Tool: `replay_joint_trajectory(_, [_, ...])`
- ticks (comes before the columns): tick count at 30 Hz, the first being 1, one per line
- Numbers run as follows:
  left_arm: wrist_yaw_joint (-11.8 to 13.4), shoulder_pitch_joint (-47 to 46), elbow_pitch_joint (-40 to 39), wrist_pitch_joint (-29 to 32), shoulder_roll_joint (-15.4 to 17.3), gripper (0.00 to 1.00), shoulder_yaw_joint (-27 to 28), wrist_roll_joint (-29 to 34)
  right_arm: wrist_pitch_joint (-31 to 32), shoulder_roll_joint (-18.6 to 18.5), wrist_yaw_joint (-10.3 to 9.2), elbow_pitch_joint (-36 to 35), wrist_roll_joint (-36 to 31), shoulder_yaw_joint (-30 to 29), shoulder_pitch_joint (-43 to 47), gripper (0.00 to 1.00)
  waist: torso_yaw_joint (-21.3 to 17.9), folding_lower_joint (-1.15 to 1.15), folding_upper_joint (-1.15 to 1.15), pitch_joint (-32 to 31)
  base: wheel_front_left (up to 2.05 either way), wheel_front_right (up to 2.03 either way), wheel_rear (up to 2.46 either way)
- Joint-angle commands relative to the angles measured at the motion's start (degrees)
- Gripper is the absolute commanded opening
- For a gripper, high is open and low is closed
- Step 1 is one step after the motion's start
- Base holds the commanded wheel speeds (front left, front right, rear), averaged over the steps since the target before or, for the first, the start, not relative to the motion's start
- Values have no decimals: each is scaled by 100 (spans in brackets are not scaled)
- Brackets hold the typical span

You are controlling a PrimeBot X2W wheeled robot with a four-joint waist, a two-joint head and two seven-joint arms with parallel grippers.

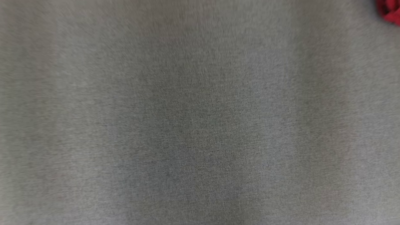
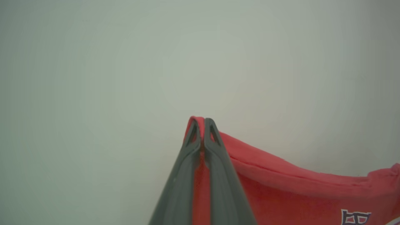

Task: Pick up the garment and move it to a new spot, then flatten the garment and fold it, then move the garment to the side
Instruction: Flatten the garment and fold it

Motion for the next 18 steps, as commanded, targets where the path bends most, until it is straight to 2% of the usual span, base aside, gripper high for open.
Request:
replay_joint_trajectory(1, [-48,-419,247,-105,39,0,-86,103,-85,58,12,220,-145,14,-477,0,-120,-3,-2,492,0,0,0])
replay_joint_trajectory(8, [-83,-1398,960,-344,107,0,-255,123,-274,126,12,975,-439,52,-1523,0,-181,-3,-2,692,0,0,0])
replay_joint_trajectory(14, [-86,-1640,1418,-488,178,0,-406,-57,-410,181,12,1468,-450,255,-1949,0,-228,-3,-2,817,0,0,0])
replay_joint_trajectory(18, [-90,-1430,1427,-488,188,0,-644,-388,-443,31,12,1600,-469,512,-1971,0,-174,-3,-2,891,0,0,0])
